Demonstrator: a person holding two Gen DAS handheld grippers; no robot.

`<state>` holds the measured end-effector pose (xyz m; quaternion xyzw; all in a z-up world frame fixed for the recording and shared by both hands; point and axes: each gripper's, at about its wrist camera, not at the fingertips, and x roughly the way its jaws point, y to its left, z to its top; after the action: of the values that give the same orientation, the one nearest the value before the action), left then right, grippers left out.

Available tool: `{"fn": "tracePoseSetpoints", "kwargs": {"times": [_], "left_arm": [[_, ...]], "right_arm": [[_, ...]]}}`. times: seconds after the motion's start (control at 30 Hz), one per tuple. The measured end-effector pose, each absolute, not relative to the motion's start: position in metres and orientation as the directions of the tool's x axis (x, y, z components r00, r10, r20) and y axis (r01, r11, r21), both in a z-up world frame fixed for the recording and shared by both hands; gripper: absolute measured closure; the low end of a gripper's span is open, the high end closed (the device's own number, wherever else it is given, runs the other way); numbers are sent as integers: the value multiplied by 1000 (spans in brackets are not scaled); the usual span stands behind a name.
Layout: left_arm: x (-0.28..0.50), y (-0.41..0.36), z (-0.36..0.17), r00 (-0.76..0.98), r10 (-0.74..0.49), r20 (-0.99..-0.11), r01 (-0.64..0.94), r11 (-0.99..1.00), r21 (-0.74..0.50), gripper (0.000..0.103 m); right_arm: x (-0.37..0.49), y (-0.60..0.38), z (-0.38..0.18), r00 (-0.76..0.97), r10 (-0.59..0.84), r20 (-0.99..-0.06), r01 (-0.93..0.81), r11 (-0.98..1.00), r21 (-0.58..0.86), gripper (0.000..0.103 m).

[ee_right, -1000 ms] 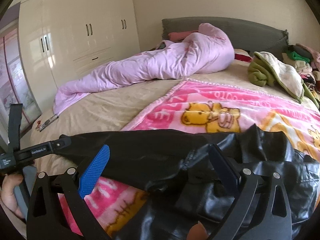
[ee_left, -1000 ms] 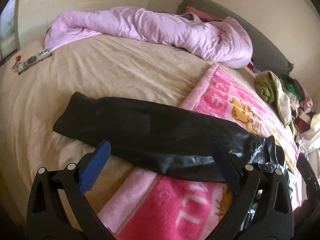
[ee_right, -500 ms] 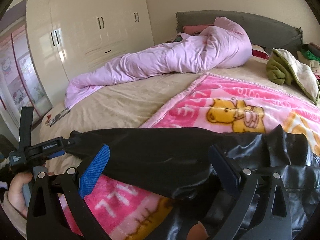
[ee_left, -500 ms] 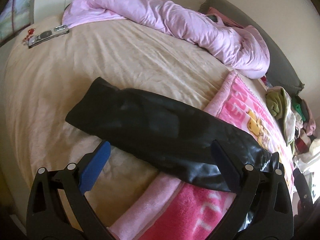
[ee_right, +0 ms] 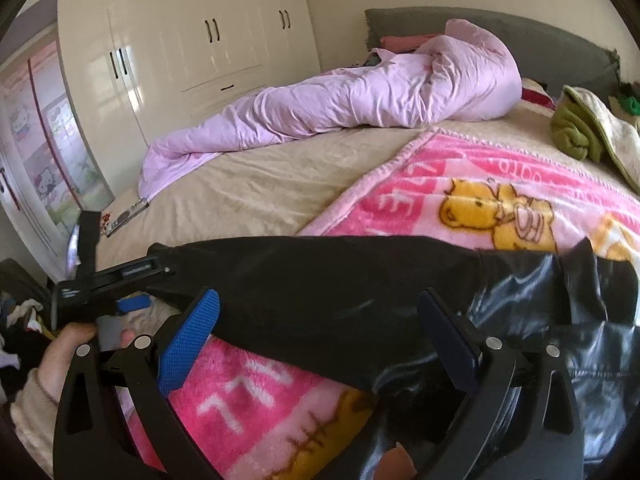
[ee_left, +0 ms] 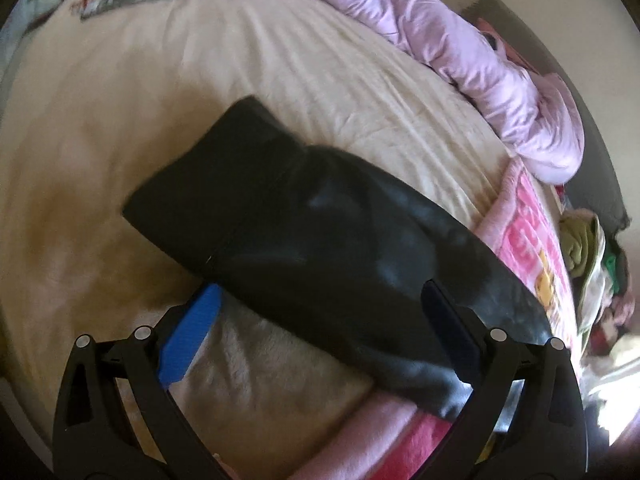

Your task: Fold large clothes

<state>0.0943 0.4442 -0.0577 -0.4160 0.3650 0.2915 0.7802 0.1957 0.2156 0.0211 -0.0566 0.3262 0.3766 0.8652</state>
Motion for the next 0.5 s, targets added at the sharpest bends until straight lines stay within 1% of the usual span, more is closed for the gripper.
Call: {"fn": "tracePoseSetpoints", "kwargs": {"times": [0.1,0.13,0.17,0.2,0.23,0.27,0.33,0.37,0.47,0.5], "left_arm": [[94,448,-58,620,159,-769,-734,465,-495,11],[94,448,-57,637,155,-755,-722,465,-512,18],[95,448,-56,653,154,-742,-710,466,-528,28],[95,447,-56,651,162,-742,-713,467,-524,32],[96,447,-57,647,170,-743,-716,469,-517,45],[95,447,-58,649,175,-741,-717,466,-518,62],[95,448,-59,668,166,-725,-703,459,-543,80],[94,447,-58,674,168,-720,-698,464,-546,85],[93,442,-45,695,194,-692,-680,490,-545,93],[93,441,-41,706,195,-681,-670,495,-553,94]], "right_arm": [[194,203,18,506,612,-608,-673,721,166,4],[194,197,16,511,609,-607,-664,728,171,4],[193,192,15,515,607,-606,-656,734,177,4],[193,187,14,519,605,-604,-646,740,186,4],[192,179,11,517,607,-604,-635,745,205,4],[192,174,10,514,610,-603,-629,746,219,4],[189,162,6,516,612,-599,-612,753,242,4],[188,157,5,519,611,-597,-604,757,249,4],[186,142,2,528,607,-594,-579,769,271,4],[186,138,1,530,606,-593,-571,772,278,4]]}}
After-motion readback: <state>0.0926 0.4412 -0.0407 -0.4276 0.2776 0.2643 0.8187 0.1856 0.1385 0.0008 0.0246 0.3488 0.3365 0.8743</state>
